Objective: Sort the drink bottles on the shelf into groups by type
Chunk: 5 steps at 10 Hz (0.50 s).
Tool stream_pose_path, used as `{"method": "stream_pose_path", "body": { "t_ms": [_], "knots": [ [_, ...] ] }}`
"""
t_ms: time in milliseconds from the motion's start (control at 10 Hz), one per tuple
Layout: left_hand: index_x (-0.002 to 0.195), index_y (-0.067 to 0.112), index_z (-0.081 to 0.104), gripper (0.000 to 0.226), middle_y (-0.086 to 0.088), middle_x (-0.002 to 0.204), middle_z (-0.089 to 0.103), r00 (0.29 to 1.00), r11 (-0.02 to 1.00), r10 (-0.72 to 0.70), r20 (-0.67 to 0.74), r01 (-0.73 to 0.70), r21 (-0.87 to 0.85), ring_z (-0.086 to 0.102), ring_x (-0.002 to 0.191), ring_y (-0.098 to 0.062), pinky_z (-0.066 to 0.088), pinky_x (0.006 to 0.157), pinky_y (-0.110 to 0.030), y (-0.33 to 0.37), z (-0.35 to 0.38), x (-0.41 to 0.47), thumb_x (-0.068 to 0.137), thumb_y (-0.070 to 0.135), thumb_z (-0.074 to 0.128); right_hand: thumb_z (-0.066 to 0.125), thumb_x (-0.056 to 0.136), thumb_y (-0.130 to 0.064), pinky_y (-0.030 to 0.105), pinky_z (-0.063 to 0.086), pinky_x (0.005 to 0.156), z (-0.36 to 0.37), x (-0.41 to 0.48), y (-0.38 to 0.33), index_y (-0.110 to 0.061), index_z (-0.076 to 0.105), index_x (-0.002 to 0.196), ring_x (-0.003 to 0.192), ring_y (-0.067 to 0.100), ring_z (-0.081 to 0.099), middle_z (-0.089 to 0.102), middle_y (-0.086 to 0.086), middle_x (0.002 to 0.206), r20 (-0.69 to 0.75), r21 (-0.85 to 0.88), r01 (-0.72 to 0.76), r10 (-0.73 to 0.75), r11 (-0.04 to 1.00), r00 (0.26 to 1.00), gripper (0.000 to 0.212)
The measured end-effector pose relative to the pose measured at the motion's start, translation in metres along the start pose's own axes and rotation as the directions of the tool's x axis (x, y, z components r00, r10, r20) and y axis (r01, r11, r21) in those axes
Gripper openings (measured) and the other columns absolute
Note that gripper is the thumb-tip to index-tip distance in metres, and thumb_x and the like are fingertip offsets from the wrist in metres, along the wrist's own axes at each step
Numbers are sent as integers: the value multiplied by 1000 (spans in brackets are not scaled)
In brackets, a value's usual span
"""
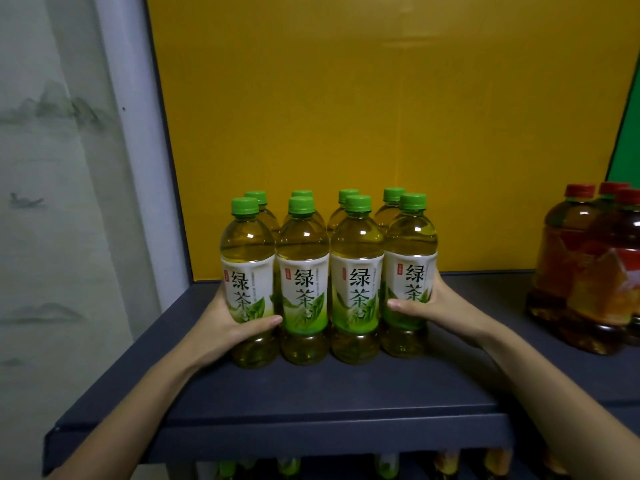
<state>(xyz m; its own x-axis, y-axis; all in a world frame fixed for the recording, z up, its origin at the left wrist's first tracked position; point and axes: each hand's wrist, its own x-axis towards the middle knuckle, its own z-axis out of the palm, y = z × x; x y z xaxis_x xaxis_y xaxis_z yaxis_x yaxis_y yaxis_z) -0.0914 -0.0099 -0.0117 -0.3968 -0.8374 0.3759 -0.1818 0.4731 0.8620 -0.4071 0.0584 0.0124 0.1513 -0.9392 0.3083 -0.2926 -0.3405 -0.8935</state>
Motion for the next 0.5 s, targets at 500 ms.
{"method": "stream_pose_path", "body": {
  "t_ms": [500],
  "knots": [
    [129,26,38,101,18,119,49,943,976,216,-251,-200,90,45,98,27,37,89,-4,39,-30,-16,51,88,47,65,61,-52,36,36,108,-10,-39,-33,-24,20,144,128,8,36,31,-6,147,-349,-368,-24,-114,930,930,98]
  ]
}}
